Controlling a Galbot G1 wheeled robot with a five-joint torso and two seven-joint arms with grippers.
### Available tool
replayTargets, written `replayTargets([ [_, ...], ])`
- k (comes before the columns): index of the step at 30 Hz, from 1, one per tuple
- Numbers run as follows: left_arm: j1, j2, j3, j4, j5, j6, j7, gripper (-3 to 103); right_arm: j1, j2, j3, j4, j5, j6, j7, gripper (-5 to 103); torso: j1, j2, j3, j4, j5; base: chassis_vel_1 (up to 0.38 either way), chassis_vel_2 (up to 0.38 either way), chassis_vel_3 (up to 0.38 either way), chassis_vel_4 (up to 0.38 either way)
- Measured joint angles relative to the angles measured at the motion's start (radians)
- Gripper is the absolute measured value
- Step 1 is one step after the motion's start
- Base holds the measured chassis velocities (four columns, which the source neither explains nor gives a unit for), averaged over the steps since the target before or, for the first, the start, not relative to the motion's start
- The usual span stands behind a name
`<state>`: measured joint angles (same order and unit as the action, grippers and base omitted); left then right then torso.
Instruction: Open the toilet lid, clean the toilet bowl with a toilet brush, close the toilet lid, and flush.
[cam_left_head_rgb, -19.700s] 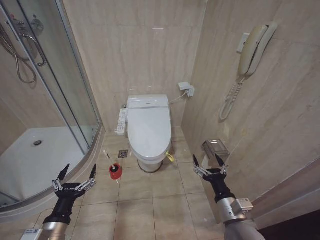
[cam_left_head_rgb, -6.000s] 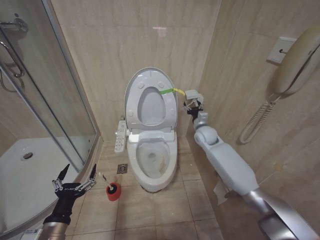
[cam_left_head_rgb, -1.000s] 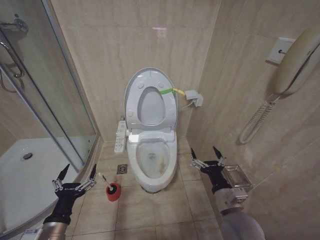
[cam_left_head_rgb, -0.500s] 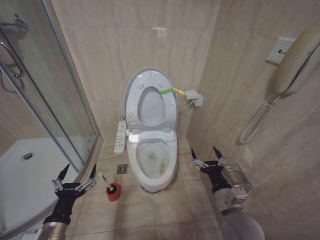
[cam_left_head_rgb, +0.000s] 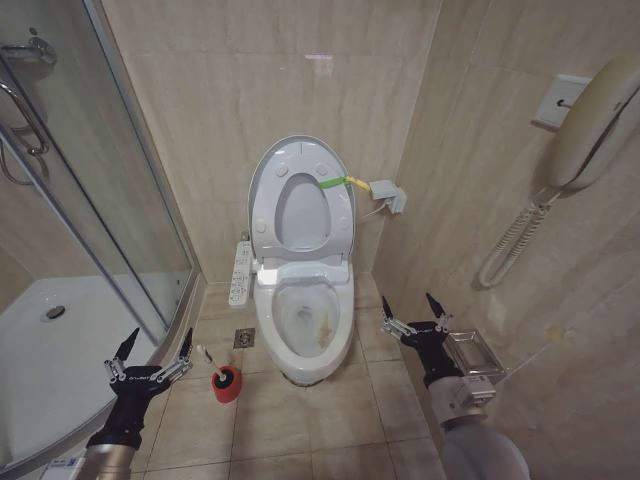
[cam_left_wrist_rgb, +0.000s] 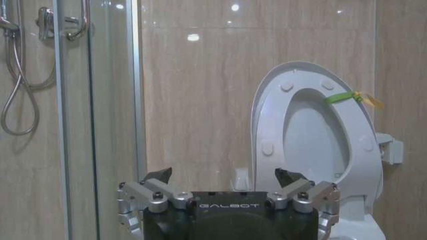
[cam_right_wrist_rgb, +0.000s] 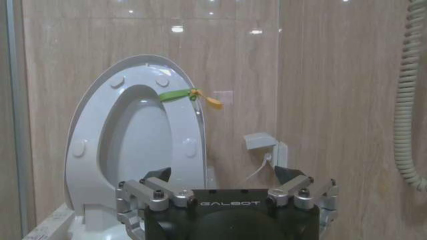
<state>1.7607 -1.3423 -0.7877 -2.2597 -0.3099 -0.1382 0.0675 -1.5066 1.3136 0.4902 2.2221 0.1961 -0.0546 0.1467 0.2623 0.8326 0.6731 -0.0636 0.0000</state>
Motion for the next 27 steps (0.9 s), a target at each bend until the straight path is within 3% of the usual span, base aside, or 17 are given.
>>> replayTargets([
  [27, 0.000, 0.000, 0.000, 0.000, 0.000, 0.000, 0.000, 100, 0.000, 0.000, 0.000, 0.000, 0.000, 0.000, 0.000, 100, 0.000, 0.000, 0.000, 0.0000, 0.0000, 0.000, 0.000, 0.000, 0.000],
])
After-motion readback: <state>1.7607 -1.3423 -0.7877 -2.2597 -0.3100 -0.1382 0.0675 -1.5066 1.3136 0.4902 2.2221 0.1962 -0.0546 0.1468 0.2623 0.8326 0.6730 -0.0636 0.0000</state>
